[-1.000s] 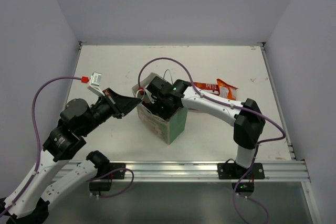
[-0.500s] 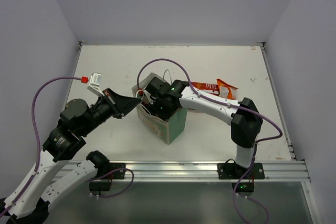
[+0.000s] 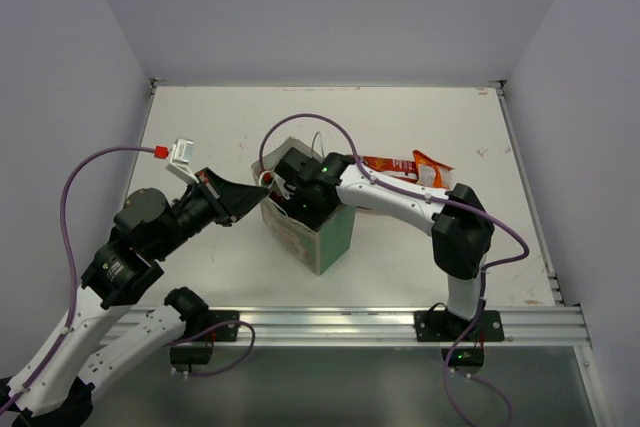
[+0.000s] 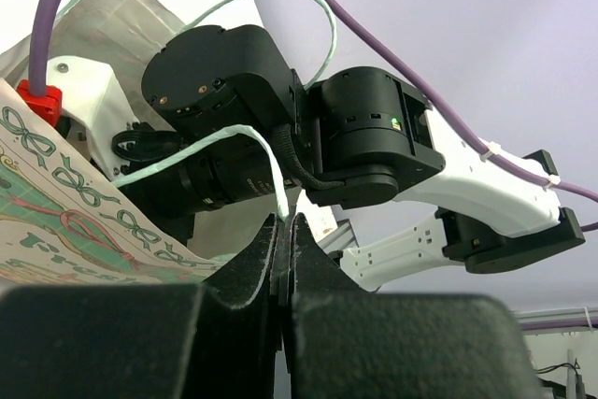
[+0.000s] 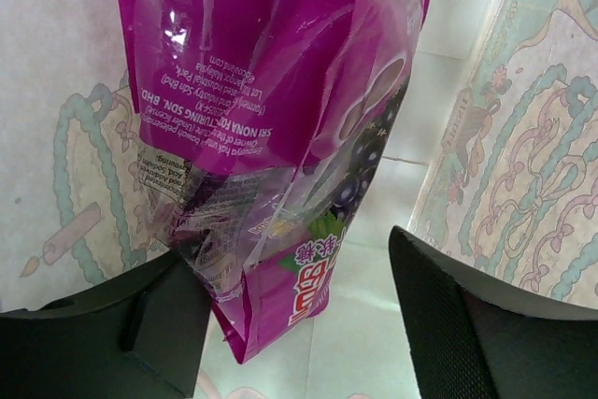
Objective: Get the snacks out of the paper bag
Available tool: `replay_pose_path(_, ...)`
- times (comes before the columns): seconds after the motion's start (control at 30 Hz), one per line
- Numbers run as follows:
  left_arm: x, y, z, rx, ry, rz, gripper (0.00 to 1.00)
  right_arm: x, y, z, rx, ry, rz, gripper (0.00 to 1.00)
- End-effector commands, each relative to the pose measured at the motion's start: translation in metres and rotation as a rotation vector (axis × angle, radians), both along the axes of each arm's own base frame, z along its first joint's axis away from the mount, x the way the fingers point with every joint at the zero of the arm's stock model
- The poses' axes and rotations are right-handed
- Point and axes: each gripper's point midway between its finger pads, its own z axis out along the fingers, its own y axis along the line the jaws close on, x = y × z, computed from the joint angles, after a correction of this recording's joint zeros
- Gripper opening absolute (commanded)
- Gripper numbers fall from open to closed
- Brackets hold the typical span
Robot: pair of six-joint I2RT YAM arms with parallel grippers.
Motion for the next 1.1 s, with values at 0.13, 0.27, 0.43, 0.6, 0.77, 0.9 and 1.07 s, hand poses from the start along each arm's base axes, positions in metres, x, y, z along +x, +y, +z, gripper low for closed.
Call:
replay_pose_path(0.13,-0.003,-0.002,0.018,-0.026,-0.059,-0.020,0.01,0.013,0.000,-0.006,0.000,-0.034,-0.023,0.66)
replay_pose_path(0.27,-0.003,-0.001,0.017,-0.021,-0.059,-0.016,0.01,0.014,-0.003,-0.010,-0.010,-0.035,-0.030,0.62)
replay_pose_path(0.43,-0.003,-0.001,0.016,-0.020,-0.056,-0.018,0.01,0.013,-0.004,-0.012,-0.008,-0.039,-0.036,0.51)
replay_pose_path(0.6,-0.002,-0.001,0.014,-0.017,-0.053,-0.016,0.01,0.014,-0.004,-0.009,0.001,-0.046,-0.040,0.35)
replay_pose_path(0.77,-0.001,-0.002,0.012,-0.013,-0.048,-0.016,0.01,0.017,-0.002,0.001,0.022,-0.064,-0.045,0.18)
replay_pose_path(0.9,-0.002,-0.001,0.008,-0.011,-0.043,-0.012,0.01,0.019,-0.001,0.016,0.049,-0.092,-0.058,0.00)
replay_pose_path(1.07,0.000,0.000,0.001,-0.003,-0.031,-0.002,0.01,0.022,0.001,0.051,0.108,-0.131,-0.078,0.00)
